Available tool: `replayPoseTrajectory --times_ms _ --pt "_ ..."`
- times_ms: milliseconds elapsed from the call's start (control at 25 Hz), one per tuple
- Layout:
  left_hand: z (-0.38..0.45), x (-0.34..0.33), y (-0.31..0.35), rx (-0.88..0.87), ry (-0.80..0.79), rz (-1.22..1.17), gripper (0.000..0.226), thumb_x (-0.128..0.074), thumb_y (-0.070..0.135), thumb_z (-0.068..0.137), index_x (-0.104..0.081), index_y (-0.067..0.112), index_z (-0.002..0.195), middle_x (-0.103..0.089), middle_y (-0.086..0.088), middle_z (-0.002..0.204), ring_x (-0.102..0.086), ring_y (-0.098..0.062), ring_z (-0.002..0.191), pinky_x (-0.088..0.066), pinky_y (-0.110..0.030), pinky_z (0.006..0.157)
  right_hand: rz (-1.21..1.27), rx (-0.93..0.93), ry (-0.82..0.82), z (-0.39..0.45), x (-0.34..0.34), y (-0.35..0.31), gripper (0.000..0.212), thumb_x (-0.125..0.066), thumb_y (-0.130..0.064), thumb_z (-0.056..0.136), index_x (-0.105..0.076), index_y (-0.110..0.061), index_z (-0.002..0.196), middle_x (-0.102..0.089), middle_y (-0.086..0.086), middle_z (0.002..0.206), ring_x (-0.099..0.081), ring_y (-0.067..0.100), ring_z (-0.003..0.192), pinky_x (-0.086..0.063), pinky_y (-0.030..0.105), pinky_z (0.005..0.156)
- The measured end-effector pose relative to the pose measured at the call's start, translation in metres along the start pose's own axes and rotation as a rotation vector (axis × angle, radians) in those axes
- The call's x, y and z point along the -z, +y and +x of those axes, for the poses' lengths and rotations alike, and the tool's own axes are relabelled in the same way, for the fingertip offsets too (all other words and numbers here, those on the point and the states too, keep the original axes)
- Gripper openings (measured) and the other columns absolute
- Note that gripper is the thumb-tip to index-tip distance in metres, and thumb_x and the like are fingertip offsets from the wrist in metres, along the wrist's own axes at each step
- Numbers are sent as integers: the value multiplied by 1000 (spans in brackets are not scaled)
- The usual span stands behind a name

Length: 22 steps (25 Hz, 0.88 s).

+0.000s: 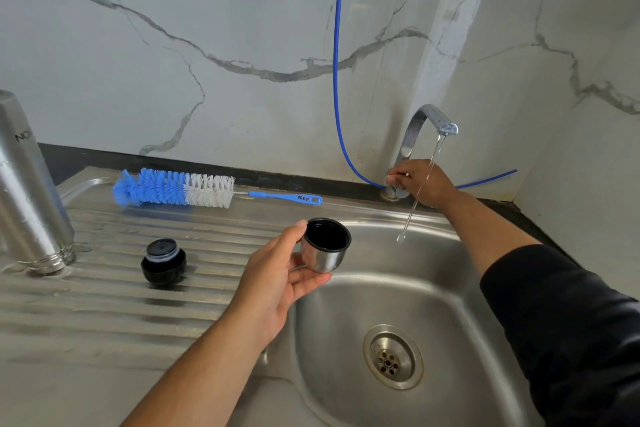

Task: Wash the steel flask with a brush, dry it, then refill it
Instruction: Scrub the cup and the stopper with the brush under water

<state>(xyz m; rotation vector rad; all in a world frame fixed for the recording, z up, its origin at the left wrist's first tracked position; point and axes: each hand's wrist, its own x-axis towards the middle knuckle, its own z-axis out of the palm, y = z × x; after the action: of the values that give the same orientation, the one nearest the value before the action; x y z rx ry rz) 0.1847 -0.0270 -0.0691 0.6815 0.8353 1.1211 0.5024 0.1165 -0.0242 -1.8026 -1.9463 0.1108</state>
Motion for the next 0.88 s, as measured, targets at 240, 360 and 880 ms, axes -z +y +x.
replayPoseTrajectory --times_ms 240,360,880 --pt "2 1 -1 3 22 -23 30 -70 32 94 -71 11 116 -77 -22 101 -77 -32 88 -65 -39 71 56 -18 24 -3 -5 0 18 -63 -18 101 -77 -7 104 -71 7 95 -64 22 88 -49 33 82" --pt "2 1 0 9 25 -40 28 -70 31 95 -71 11 114 -77 -23 103 -77 -33 90 -65 -38 70 60 -21 55 -6 -9 1 15 -63 -19 101 -75 -10 99 -70 6 91 -63 21 85 -47 31 78" --pt "4 6 5 -80 230 -206 18 -70 34 95 -72 17 100 -71 -21 100 -70 -28 84 -65 -37 69 340 -169 919 -120 -1 -105 18 -52 -30 104 -52 -15 95 -57 1 73 -51 25 66 -40 35 64"
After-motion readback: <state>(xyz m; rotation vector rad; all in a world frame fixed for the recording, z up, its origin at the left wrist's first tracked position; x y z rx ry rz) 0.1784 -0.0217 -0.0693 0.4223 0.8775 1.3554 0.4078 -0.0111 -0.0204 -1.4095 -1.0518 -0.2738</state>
